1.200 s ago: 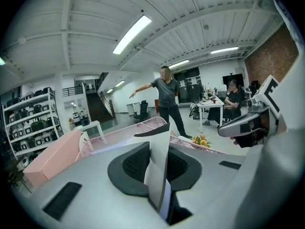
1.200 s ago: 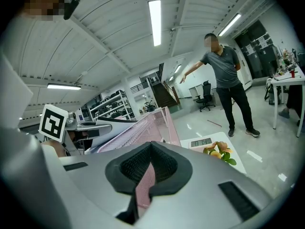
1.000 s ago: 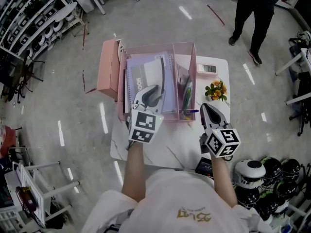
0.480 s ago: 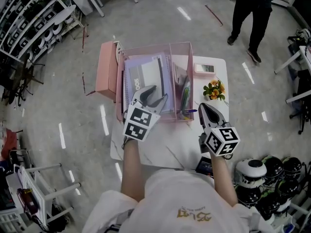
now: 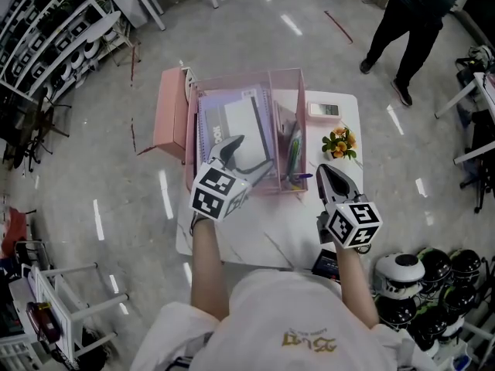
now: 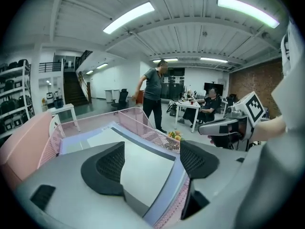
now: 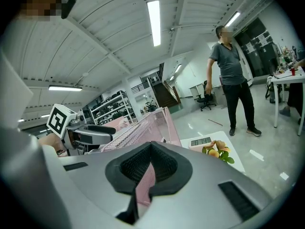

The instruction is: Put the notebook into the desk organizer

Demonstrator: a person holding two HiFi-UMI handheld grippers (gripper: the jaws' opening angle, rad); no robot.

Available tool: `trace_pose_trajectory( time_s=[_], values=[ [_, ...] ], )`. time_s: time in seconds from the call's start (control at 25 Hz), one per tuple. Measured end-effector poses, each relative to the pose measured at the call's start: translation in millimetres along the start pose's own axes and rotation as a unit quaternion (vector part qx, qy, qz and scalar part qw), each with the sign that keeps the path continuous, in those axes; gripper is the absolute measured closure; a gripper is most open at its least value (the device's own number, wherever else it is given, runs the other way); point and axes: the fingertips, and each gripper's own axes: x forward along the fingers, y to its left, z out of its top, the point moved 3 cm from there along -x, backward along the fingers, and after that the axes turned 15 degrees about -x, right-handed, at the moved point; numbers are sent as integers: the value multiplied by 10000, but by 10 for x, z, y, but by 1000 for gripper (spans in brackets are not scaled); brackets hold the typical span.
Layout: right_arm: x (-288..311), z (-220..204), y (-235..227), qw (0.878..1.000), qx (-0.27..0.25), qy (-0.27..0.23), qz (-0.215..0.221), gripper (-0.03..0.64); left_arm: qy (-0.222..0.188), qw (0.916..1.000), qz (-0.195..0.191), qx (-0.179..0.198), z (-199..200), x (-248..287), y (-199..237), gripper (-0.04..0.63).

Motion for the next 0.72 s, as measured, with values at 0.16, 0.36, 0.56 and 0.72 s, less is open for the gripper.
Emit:
trace_pose_trajectory(
  time_s=[0.16, 0.36, 0.56, 0.72],
  values=[
    [-35, 25, 33, 10000, -36, -25, -13, 607, -346, 9991, 165, -178, 77, -116, 42, 256],
    [-57, 50, 125, 9999, -110, -67, -27, 607, -953, 9935, 337, -525, 159, -329, 91, 369],
    [-133, 77, 217, 9996, -208, -127, -104, 607, -1226, 9877, 189, -954, 90, -470, 12, 417],
    [-205, 84, 311, 9993, -307, -170, -153, 607, -1283, 9856, 267, -1068, -56, -543, -53, 466]
  ],
)
